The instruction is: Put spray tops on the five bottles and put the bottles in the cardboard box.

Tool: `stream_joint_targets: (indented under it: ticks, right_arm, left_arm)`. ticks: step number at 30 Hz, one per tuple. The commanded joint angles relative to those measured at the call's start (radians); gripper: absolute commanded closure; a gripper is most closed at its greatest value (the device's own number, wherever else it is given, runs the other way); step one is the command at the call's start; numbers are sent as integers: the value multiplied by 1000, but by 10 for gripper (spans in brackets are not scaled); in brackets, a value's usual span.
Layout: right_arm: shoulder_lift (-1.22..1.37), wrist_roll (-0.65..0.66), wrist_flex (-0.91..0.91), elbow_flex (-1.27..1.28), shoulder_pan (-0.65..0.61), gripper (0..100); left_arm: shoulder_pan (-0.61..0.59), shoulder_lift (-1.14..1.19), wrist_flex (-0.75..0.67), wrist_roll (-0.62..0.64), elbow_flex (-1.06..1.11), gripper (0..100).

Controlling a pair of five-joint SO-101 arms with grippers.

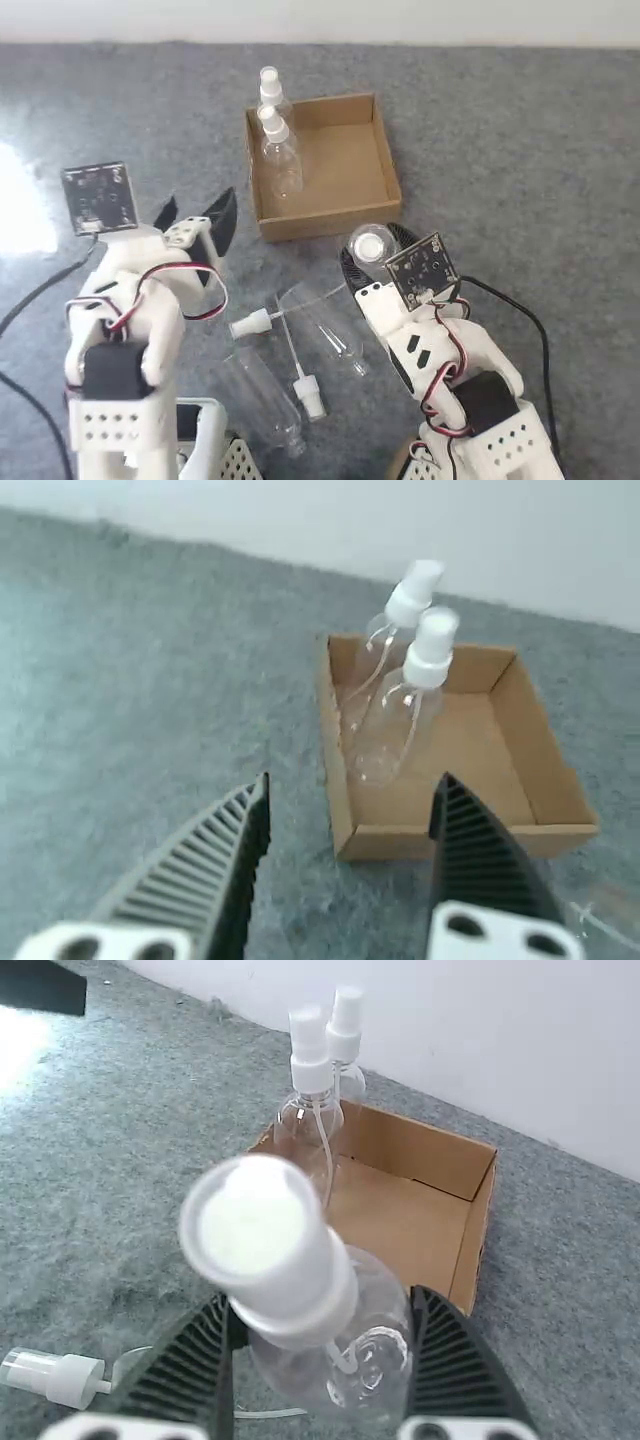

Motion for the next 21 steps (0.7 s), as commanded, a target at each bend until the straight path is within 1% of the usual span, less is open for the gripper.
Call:
stream_joint_targets:
  ticks: [1, 6, 10, 17, 21]
  right_arm:
    - [-19, 2, -28, -2, 10, 926]
    - [-19, 2, -24, -2, 10, 926]
    - [-19, 2, -24, -2, 8, 926]
    - [-19, 3, -15, -18, 8, 926]
    - [-19, 3, 94, -104, 10, 926]
  left_arm:
    - [-63, -11, -78, 92, 96, 754]
    - [-121, -11, -109, 98, 148, 754]
    - [-129, -11, -110, 98, 166, 754]
    - [-129, -11, -267, 95, 263, 754]
    - [-140, -11, -282, 100, 272, 754]
